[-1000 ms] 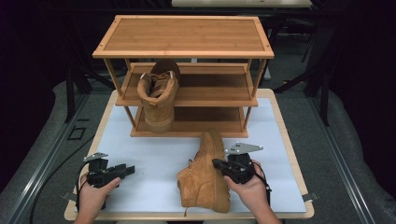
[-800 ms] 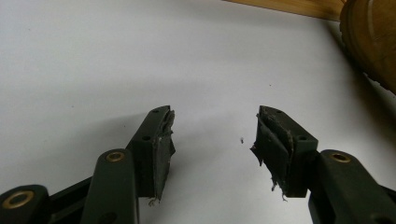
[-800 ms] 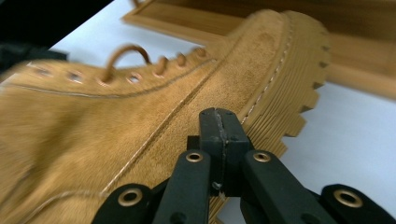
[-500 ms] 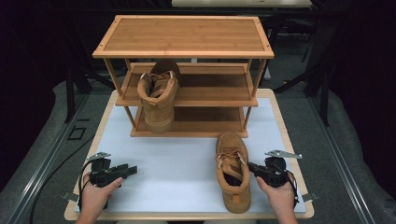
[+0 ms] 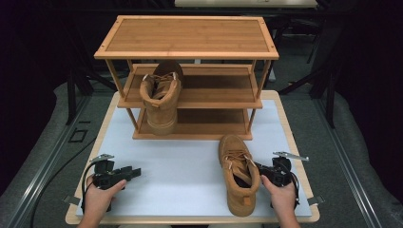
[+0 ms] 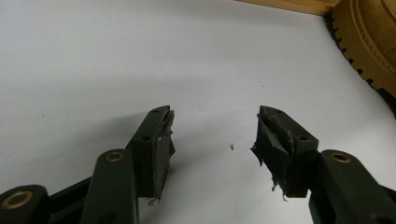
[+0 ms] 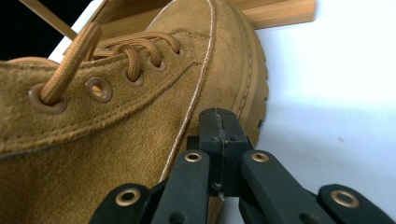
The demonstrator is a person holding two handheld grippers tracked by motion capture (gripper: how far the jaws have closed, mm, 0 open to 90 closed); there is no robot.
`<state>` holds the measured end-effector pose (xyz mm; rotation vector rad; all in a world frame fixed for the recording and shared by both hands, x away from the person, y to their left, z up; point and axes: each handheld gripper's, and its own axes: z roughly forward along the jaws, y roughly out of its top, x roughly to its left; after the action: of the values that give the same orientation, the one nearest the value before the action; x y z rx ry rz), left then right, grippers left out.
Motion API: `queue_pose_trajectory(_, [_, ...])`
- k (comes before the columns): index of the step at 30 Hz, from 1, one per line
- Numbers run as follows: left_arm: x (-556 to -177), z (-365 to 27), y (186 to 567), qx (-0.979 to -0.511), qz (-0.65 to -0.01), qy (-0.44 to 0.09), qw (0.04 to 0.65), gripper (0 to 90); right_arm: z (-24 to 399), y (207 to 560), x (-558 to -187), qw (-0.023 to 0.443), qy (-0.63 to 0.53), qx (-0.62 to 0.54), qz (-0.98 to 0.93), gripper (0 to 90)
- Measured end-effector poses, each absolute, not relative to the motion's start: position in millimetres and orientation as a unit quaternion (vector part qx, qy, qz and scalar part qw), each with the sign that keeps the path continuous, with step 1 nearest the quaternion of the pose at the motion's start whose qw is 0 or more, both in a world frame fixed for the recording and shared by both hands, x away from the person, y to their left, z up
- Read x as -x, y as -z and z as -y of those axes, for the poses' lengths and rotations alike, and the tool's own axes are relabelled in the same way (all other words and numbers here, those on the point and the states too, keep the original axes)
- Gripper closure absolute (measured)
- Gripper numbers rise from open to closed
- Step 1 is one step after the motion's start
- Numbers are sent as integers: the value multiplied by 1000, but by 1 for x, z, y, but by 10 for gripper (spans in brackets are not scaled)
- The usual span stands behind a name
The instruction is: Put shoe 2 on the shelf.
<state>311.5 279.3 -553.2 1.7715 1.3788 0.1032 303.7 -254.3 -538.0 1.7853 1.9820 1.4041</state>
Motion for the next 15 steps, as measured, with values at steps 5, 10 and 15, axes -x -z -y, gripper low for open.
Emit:
queue_pose_trajectory(5, [-312, -280, 554, -710, -554, -41, 433, 457, 246, 534, -317, 59, -454, -586, -669, 900])
queue_pose_trajectory(10, [-314, -278, 554, -712, -552, -38, 433, 456, 240, 530, -324, 54, -445, -583, -678, 900])
queue_pose_trajectory(15, [-313, -278, 553, -711, -552, -40, 434, 456, 244, 527, -326, 55, -414, -583, -697, 824])
